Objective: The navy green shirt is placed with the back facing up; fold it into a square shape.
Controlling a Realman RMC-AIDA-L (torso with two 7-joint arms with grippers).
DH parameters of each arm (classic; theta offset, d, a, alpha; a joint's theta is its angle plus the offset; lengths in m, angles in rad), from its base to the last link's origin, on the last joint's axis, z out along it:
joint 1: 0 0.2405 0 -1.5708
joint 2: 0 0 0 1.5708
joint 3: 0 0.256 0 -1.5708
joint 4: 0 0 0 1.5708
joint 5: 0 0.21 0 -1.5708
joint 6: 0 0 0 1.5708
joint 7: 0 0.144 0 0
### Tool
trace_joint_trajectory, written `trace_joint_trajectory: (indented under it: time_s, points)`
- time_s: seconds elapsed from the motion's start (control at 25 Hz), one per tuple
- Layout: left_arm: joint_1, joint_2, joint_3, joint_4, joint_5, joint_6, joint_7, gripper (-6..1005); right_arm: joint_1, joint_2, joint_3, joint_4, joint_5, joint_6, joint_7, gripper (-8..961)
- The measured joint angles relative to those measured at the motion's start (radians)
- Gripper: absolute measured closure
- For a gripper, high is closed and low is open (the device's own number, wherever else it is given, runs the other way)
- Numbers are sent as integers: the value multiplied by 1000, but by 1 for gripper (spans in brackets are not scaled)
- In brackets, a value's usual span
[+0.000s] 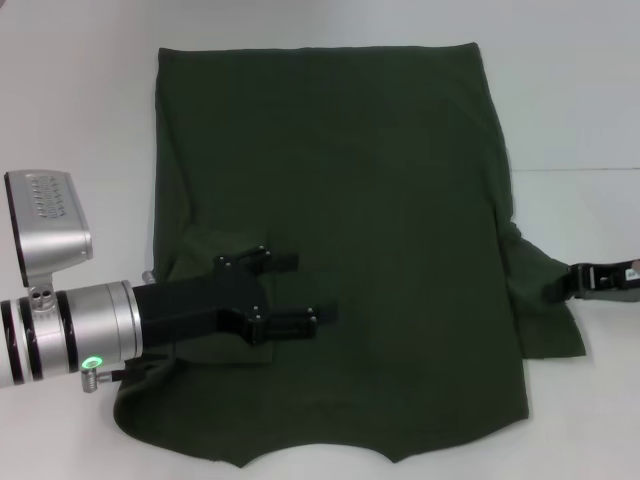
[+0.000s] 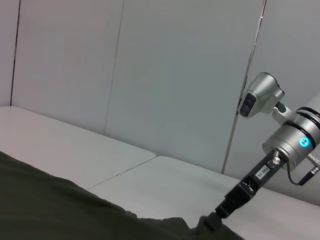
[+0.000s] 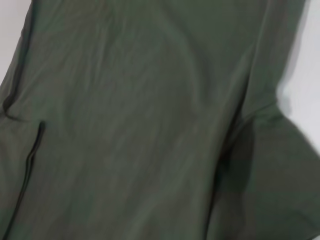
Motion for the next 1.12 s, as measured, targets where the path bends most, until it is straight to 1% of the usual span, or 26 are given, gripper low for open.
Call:
trace_joint_trajectory:
  time_s: [0.04, 0.28, 0.4, 0.44, 0.48, 0.64, 0.84, 1.0, 1.12]
  points:
    - [0, 0, -1, 0, 0, 0, 0, 50, -4, -3, 0, -16, 0, 0, -1, 942]
    - [6, 0, -7, 4, 0, 1, 0, 51, -15, -18, 3, -118, 0, -29, -53, 938]
    - [7, 0, -8, 5, 0, 2, -1, 51, -2, -23, 0, -149, 0, -46, -84, 937]
    - [8, 0, -9, 5, 0, 2, -1, 51, 16, -22, 0, -163, -7, -61, -108, 936]
    - [8, 0, -11, 5, 0, 3, -1, 51, 16, -22, 0, -163, -7, -61, -108, 935]
    - [12, 0, -21, 6, -3, 6, -4, 51, 71, -5, -5, -177, -53, -71, -150, 933]
    - [19, 0, -25, 9, -17, 17, -12, 51, 155, 22, -15, -184, -121, -62, -179, 930]
    - [22, 0, -38, 9, -27, 21, -12, 51, 222, 49, -41, -181, -179, -56, -178, 928]
    - [24, 0, -55, 9, -29, 29, -12, 51, 270, 74, -73, -175, -231, -42, -159, 926]
